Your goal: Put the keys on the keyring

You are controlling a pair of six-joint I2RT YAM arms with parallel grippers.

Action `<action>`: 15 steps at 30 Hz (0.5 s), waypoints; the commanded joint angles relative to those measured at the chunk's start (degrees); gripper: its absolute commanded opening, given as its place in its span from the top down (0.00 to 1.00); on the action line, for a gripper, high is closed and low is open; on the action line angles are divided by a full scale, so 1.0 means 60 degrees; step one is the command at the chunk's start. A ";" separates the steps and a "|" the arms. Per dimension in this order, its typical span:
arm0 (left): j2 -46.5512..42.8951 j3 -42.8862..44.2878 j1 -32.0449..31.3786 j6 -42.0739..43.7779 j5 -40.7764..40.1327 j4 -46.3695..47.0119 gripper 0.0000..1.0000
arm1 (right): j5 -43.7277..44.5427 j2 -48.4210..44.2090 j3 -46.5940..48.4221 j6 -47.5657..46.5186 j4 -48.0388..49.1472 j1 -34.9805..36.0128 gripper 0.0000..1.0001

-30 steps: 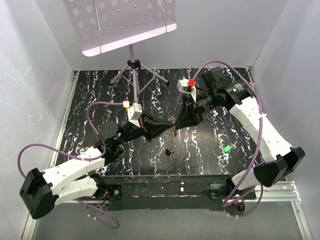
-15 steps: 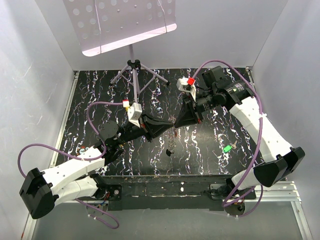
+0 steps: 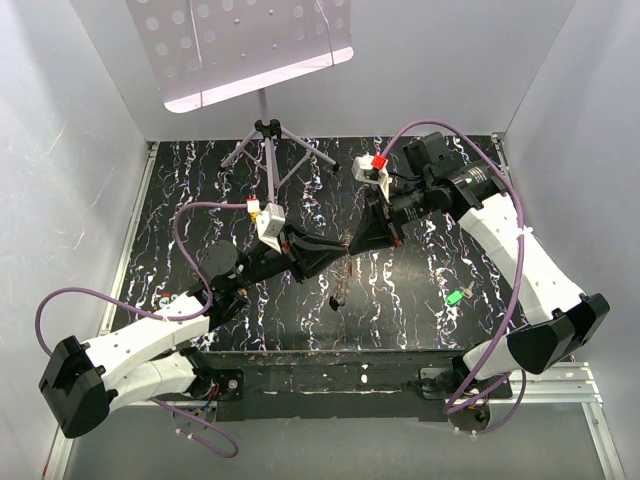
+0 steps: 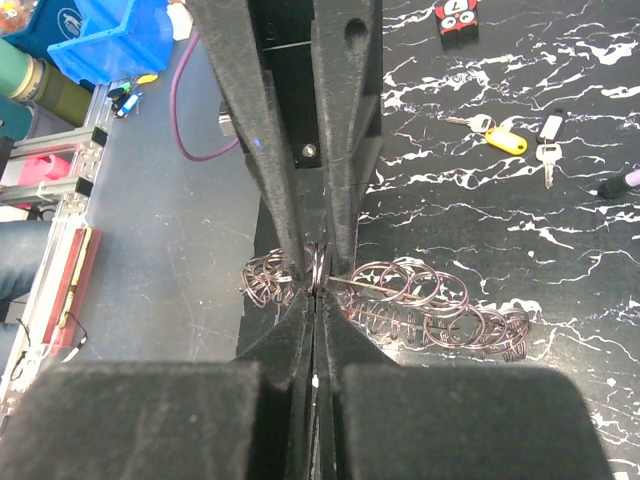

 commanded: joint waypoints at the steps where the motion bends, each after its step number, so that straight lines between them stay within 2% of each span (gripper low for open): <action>1: -0.0270 0.0202 0.0018 -0.0074 -0.0185 -0.0439 0.76 | -0.0011 -0.0076 -0.0025 0.0120 0.0200 0.0063 0.99; 5: -0.0504 0.0304 0.0018 0.0131 -0.0215 -0.1141 0.54 | 0.0004 -0.0076 -0.0098 -0.0027 0.0054 0.0077 0.99; 8: -0.0738 0.0421 0.0018 0.0365 -0.0346 -0.1669 0.47 | -0.0040 -0.0105 -0.0201 -0.0144 -0.0004 0.0063 0.99; 10: -0.0914 0.0509 0.0018 0.0584 -0.0419 -0.2137 0.39 | -0.0069 -0.0120 -0.0230 -0.0290 -0.0121 0.0063 0.99; 15: -0.1485 0.1109 0.0033 0.1390 -0.0683 -0.4098 0.07 | 0.0428 -0.0003 0.0091 -0.1284 -0.1276 0.0063 0.99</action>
